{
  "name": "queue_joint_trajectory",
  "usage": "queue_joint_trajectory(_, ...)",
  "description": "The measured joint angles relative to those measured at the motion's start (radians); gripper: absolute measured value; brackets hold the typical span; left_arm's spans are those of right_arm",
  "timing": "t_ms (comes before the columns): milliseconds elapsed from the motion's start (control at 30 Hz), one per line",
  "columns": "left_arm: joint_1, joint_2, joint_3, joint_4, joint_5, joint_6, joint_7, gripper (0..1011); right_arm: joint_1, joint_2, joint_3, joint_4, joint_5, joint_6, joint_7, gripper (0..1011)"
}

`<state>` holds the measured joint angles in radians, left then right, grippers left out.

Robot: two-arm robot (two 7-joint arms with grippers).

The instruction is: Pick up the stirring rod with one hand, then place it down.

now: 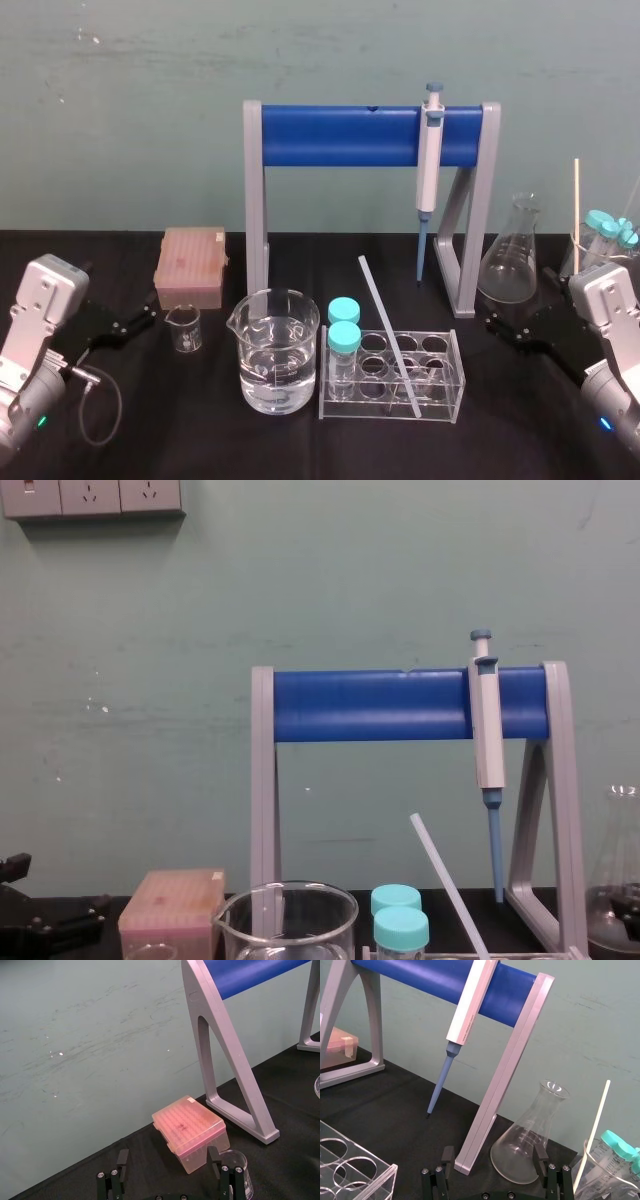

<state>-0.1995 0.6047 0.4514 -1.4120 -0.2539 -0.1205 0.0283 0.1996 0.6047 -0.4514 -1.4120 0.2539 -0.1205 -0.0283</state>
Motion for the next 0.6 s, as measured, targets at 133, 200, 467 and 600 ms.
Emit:
queue_joint_trajectory(133,0.000,0.000,0.000,0.000,0.000,0.000,0.000,1000,0.000,0.000,0.000,0.000,0.000,0.000,0.000,1000)
queue_joint_trajectory(200,0.000,0.000,0.000,0.000,0.000,0.000,0.000,1000,0.000,0.000,0.000,0.000,0.000,0.000,0.000,1000)
queue_joint_trajectory(467,0.000,0.000,0.000,0.000,0.000,0.000,0.000,1000,0.000,0.000,0.000,0.000,0.000,0.000,0.000,1000)
queue_joint_trajectory(600,0.000,0.000,0.000,0.000,0.000,0.000,0.000,1000,0.000,0.000,0.000,0.000,0.000,0.000,0.000,1000)
